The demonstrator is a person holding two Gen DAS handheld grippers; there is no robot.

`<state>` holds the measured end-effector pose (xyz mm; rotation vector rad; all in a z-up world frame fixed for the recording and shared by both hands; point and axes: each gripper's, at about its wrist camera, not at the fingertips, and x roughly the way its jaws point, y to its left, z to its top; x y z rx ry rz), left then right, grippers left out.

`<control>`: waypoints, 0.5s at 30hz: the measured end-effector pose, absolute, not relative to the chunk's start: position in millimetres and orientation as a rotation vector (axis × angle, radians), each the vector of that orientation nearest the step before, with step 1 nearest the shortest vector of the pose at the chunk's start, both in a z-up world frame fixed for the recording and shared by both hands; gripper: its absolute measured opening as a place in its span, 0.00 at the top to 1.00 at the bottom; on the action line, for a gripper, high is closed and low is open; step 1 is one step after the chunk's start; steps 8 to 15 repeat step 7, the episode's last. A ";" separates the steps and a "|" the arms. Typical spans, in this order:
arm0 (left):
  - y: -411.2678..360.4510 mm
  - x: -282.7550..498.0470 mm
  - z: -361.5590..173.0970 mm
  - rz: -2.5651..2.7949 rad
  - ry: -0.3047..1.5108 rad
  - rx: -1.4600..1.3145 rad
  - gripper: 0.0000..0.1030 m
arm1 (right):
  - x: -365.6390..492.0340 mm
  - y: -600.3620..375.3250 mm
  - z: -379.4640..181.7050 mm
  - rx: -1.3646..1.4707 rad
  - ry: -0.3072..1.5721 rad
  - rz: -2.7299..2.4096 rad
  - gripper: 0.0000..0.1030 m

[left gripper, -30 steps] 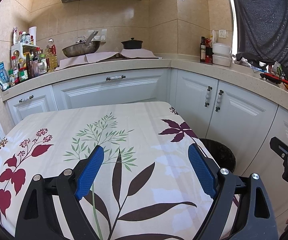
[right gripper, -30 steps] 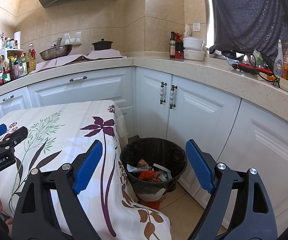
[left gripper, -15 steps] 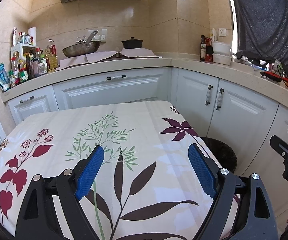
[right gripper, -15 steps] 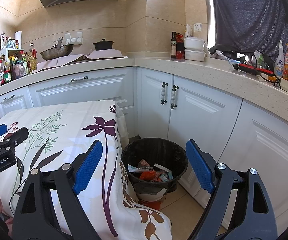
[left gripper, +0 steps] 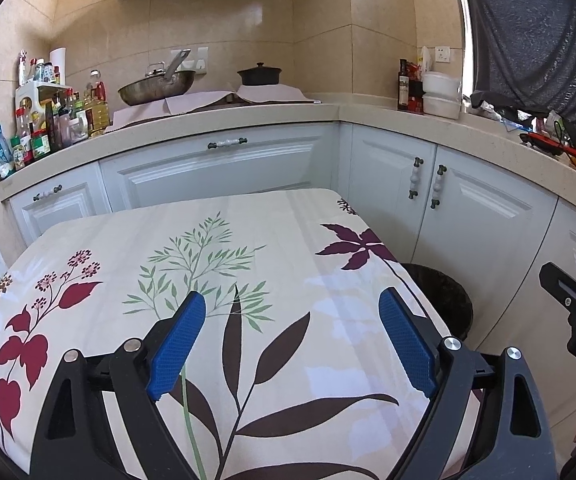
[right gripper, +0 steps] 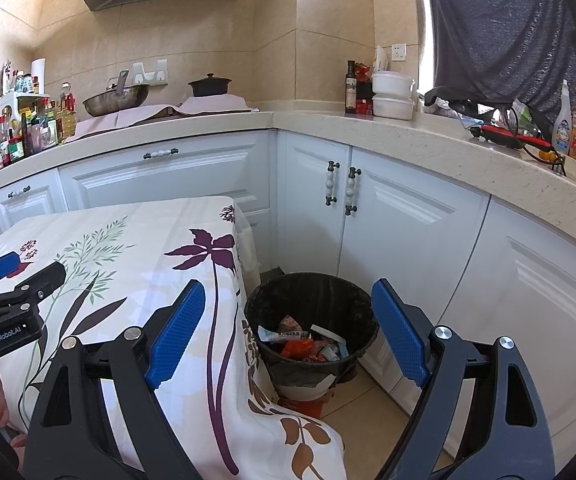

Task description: Collect trash

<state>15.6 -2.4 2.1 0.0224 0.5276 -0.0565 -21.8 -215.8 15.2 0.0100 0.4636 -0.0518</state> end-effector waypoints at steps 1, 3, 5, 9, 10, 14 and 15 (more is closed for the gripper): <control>-1.6 15.9 2.3 -0.052 0.529 0.020 0.17 | -21.7 -216.0 14.7 0.010 0.464 -0.050 0.19; 0.9 17.2 2.5 -0.045 0.532 0.015 0.17 | -21.1 -215.0 14.0 0.009 0.466 -0.048 0.19; 3.4 18.0 2.3 -0.037 0.537 0.011 0.17 | -20.2 -213.0 13.6 0.009 0.469 -0.045 0.19; 5.3 19.1 2.1 -0.033 0.539 0.007 0.17 | -18.6 -210.7 13.1 0.007 0.472 -0.041 0.19; 5.3 19.1 2.1 -0.033 0.539 0.007 0.17 | -18.6 -210.7 13.1 0.007 0.472 -0.041 0.19; 5.3 19.1 2.1 -0.033 0.539 0.007 0.17 | -18.6 -210.7 13.1 0.007 0.472 -0.041 0.19; 5.3 19.1 2.1 -0.033 0.539 0.007 0.17 | -18.6 -210.7 13.1 0.007 0.472 -0.041 0.19</control>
